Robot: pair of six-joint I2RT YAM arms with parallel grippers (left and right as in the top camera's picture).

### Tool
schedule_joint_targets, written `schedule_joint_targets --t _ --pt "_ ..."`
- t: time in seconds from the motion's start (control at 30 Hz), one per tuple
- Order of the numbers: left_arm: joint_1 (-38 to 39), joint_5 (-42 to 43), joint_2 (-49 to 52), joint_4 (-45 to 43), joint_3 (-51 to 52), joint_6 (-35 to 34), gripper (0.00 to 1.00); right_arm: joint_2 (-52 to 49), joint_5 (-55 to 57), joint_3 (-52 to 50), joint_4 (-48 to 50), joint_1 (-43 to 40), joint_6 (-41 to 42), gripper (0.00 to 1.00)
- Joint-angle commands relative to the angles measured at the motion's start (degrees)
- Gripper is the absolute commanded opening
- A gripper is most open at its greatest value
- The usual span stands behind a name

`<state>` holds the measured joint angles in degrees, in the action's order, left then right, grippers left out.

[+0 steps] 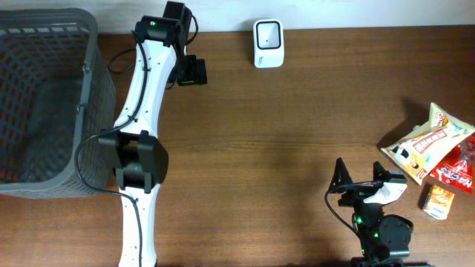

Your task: Scan the item barcode

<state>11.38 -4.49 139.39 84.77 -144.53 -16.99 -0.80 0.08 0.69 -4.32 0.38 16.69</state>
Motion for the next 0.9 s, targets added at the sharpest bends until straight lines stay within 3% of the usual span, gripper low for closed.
schedule_joint_targets --t 0.0,0.53,0.87 --pt "-0.42 0.2 -1.09 0.04 0.11 -0.55 0.99 0.55 0.44 -0.37 -0.31 0.37 -0.17 0.98" --pt "-0.11 0.0 -1.66 3.32 0.11 0.48 0.99 0.55 0.44 -0.37 -0.31 0.37 -0.17 0.98" --pt "4.74 0.24 -14.03 -4.76 2.6 15.45 0.99 0.55 0.44 -0.37 -0.31 0.37 -0.17 0.98"
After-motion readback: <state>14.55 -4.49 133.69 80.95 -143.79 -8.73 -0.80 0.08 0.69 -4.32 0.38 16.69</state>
